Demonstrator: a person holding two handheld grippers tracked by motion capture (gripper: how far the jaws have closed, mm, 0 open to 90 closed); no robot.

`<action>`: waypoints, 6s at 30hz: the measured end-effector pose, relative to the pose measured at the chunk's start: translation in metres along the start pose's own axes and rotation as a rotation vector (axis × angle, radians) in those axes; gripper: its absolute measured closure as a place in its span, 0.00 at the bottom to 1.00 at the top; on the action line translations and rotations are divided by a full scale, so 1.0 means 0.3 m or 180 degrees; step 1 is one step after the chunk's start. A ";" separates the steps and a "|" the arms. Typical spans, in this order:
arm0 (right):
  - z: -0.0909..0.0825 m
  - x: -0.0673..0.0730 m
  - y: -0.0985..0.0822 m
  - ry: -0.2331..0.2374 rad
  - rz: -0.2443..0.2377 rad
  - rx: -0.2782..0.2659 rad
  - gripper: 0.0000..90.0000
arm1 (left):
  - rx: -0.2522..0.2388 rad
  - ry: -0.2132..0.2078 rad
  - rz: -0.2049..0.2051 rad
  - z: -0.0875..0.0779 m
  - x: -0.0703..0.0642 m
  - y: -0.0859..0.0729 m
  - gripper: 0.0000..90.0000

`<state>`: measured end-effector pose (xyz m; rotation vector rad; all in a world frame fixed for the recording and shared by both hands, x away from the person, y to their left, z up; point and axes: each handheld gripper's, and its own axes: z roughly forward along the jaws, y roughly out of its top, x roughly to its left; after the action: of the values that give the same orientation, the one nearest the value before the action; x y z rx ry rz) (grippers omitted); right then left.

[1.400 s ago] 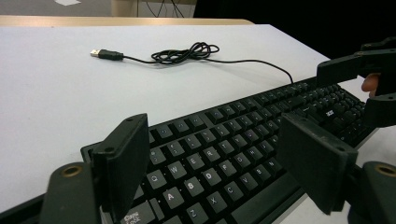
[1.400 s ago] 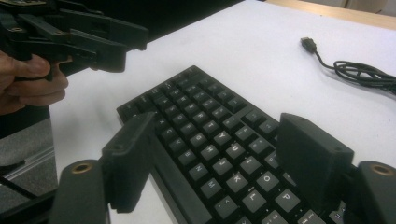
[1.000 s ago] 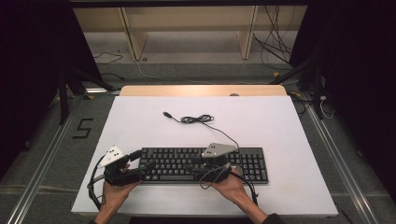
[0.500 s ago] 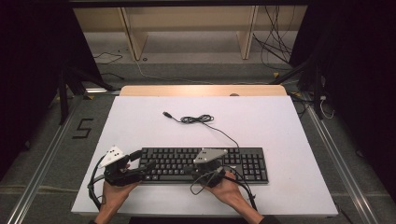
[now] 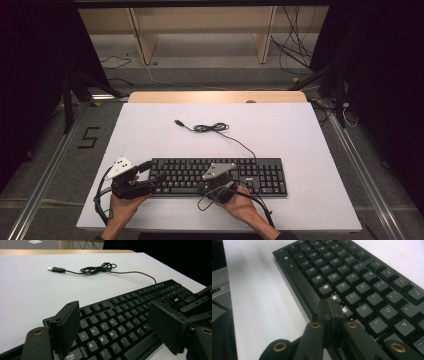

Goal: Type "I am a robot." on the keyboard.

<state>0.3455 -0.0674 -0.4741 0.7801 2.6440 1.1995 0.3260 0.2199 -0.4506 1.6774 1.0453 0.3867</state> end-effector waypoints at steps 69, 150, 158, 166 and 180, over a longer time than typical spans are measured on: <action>-0.227 -0.088 -0.008 -0.0220 0.0437 -0.0797 0.34 | 0.0676 0.0184 0.0020 0.058 0.035 -0.029 0.93; -0.245 -0.082 -0.018 -0.0227 0.0443 -0.0881 0.34 | 0.0452 0.0102 0.0040 0.063 0.002 -0.009 0.44; -0.229 -0.077 -0.013 -0.0202 0.0424 -0.0855 0.34 | 0.0271 0.0051 0.0025 0.044 -0.004 -0.004 0.37; -0.207 -0.066 -0.009 -0.0146 0.0400 -0.0813 0.36 | 0.0129 -0.0017 0.0032 0.037 -0.011 -0.003 0.31; -0.125 -0.024 -0.001 0.0108 0.0278 -0.0557 0.72 | -0.0009 0.0004 0.0035 0.019 -0.009 0.001 0.28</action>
<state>0.3393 -0.0961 -0.4498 0.8585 2.5107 1.4553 0.3286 0.2144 -0.4518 1.6814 1.0363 0.3962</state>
